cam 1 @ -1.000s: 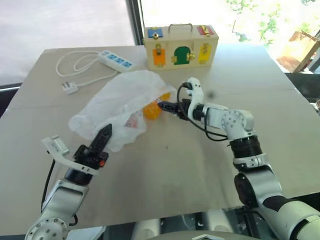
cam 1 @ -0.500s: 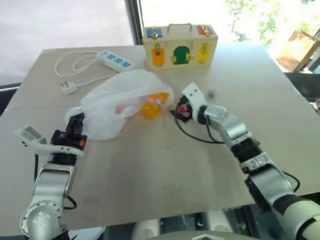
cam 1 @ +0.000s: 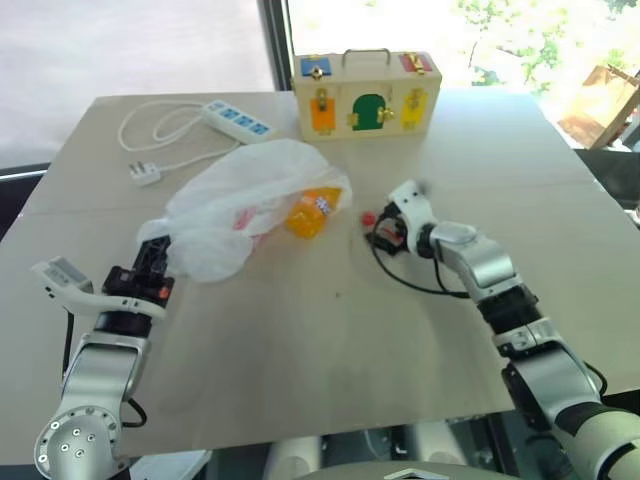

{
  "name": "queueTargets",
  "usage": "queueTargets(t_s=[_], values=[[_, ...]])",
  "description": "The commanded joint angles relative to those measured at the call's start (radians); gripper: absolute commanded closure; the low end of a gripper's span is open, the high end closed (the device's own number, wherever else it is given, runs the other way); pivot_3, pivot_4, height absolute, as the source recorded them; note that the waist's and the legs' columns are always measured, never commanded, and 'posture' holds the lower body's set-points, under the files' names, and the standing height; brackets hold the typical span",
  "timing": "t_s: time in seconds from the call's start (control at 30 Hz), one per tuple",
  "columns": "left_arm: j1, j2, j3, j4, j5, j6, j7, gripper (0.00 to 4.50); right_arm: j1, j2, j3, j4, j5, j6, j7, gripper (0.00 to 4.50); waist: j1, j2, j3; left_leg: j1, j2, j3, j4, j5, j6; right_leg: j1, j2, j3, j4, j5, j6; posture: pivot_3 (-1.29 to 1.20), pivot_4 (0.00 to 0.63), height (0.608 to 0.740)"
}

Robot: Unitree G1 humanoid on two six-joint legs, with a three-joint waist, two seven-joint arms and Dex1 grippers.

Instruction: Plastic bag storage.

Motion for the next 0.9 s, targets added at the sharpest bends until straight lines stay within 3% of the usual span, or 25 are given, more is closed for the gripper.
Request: queueTargets(t_s=[0.03, 0.23, 0.57, 0.73, 0.9], values=[[0.009, 0.005, 0.024, -0.028, -0.001, -0.008, -0.016, 4.5, 0.036, -0.01, -0.006, -0.013, 0.004, 0.074, 0.023, 1.7, 0.005, 0.0, 0.0, 0.0, 0.0, 0.0, 0.0, 0.0, 0.0, 0.0, 0.0, 0.0, 0.0, 0.0, -0.001, 0.0, 0.15, 0.739], [0.012, 0.008, 0.028, -0.027, -0.003, -0.007, -0.026, 4.5, 0.056, -0.016, -0.006, -0.055, 0.011, 0.118, 0.06, 4.48, 0.007, -0.001, 0.0, 0.003, 0.0, 0.001, 0.0, 0.0, 0.0, 0.002, 0.0, 0.001, 0.0, -0.002, -0.003, 0.0, 0.15, 0.739], [0.044, 0.008, -0.034, -0.065, 0.01, 0.037, -0.086, 4.5, -0.093, 0.074, -0.028, -0.275, 0.16, 0.216, 0.178, 4.48, 0.005, 0.002, 0.002, 0.002, 0.001, 0.002, -0.001, 0.0, 0.0, 0.0, 0.001, 0.002, 0.001, -0.002, -0.003, 0.0, 0.15, 0.739], [0.057, 0.026, -0.129, -0.153, 0.055, 0.08, -0.154, 4.5, -0.187, 0.135, 0.085, -0.308, 0.157, 0.192, 0.232, 4.48, 0.008, 0.001, 0.002, 0.001, 0.001, 0.001, -0.001, 0.0, 0.0, 0.0, 0.0, 0.0, -0.001, -0.002, -0.003, 0.0, 0.15, 0.739], [0.058, 0.009, -0.151, -0.178, 0.067, 0.058, -0.158, 4.5, -0.176, 0.085, 0.225, -0.313, 0.098, 0.128, 0.304, 4.48, 0.008, 0.001, 0.002, 0.0, 0.001, 0.0, -0.001, 0.0, 0.0, 0.0, -0.001, -0.001, -0.001, -0.002, -0.003, 0.0, 0.15, 0.739]])
